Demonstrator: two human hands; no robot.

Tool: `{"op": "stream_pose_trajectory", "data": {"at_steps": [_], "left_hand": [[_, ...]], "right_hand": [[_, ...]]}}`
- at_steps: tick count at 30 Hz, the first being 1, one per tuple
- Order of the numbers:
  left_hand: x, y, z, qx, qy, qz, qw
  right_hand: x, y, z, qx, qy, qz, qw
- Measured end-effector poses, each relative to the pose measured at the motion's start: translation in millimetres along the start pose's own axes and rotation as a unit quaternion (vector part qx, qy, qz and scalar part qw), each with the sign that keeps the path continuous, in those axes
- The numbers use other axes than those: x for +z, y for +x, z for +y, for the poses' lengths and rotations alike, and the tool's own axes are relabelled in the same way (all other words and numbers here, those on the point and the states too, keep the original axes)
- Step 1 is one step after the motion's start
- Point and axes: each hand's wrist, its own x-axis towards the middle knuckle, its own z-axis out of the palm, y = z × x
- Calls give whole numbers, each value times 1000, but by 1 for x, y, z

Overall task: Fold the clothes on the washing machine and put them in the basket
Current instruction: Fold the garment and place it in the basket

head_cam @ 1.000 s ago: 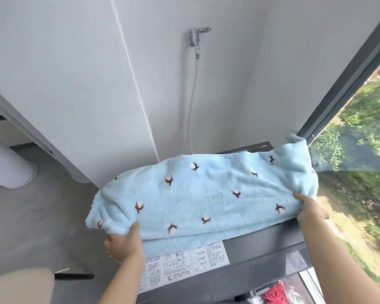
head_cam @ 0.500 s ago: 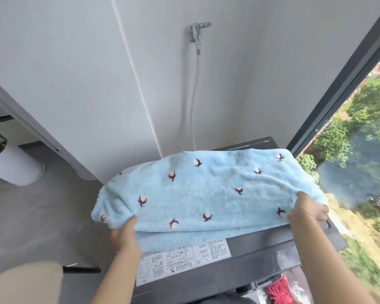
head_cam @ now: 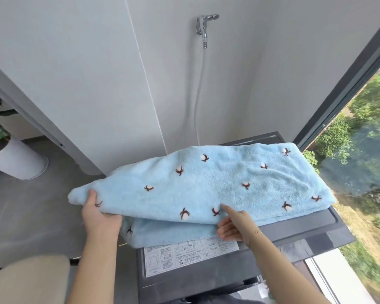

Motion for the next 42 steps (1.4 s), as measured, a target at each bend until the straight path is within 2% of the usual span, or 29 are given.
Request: {"op": "stream_pose_trajectory", "data": {"at_steps": [1, 2, 3, 5, 7, 9, 11, 13, 16, 17, 19, 21, 23, 24, 25, 27, 29, 31, 33, 35, 37, 38, 40, 41, 42], "left_hand": [[-5, -3, 0, 0, -57, -1, 998], [-14, -5, -4, 9, -65, 10, 998], [-26, -6, -13, 11, -47, 54, 997], [-54, -2, -34, 9, 3, 191, 982], [-86, 6, -49, -16, 56, 256, 965], [-100, 14, -60, -20, 44, 237, 970], [-92, 14, -58, -8, 35, 197, 980], [-80, 11, -45, 8, 30, 156, 987], [-62, 5, -24, 55, 18, 98, 993], [-58, 6, -21, 65, 21, 87, 994], [-64, 12, -24, 65, 50, 100, 992], [-81, 23, -35, -3, 67, 167, 984], [-105, 34, -44, -88, 150, 217, 961], [-114, 39, -48, -101, 199, 218, 950], [-118, 43, -51, -82, 250, 225, 938], [-104, 41, -46, 45, 385, 218, 896], [-72, 37, -37, 165, 515, 113, 833], [-34, 38, -31, 243, 580, 1, 778], [4, 47, -29, 272, 611, -75, 739], [34, 64, -32, 242, 654, -156, 700], [52, 90, -35, 177, 717, -197, 645], [52, 100, -37, 156, 744, -190, 621], [48, 114, -35, 115, 780, -141, 599], [43, 117, -31, 97, 787, -113, 599], [36, 119, -28, 83, 779, -94, 615]], "right_hand": [[-2, 0, 1, 8, -15, -9, 1000], [-4, 0, 2, 14, -19, -18, 1000], [-4, -1, 4, 19, -11, -23, 999], [-4, -2, 8, 33, 20, -24, 999], [2, -5, 14, 53, 56, -38, 996], [7, -6, 22, 72, 119, -54, 989], [11, -4, 26, 67, 241, -45, 967], [13, -4, 23, -2, 323, -4, 946], [14, -25, 13, -214, 258, 102, 937], [13, -34, 11, -257, 246, 117, 927], [9, -40, 17, -263, 209, 118, 934], [4, -32, 31, -172, 126, 75, 974], [1, -27, 42, -34, 40, -18, 998], [-3, -26, 44, 0, 1, -45, 999], [-9, -26, 43, 11, -43, -55, 997], [-20, -31, 31, -15, -151, -51, 987], [-25, -36, 14, -82, -205, -14, 975], [-28, -31, -9, -155, -174, 38, 972], [-26, -21, -36, -221, -147, 80, 961], [-19, -6, -63, -288, -201, 125, 928], [-6, 10, -91, -369, -273, 148, 876], [1, 19, -103, -409, -307, 148, 847], [15, 36, -126, -424, -395, 170, 797], [21, 47, -135, -389, -449, 183, 784], [25, 57, -142, -336, -494, 191, 779]]}}
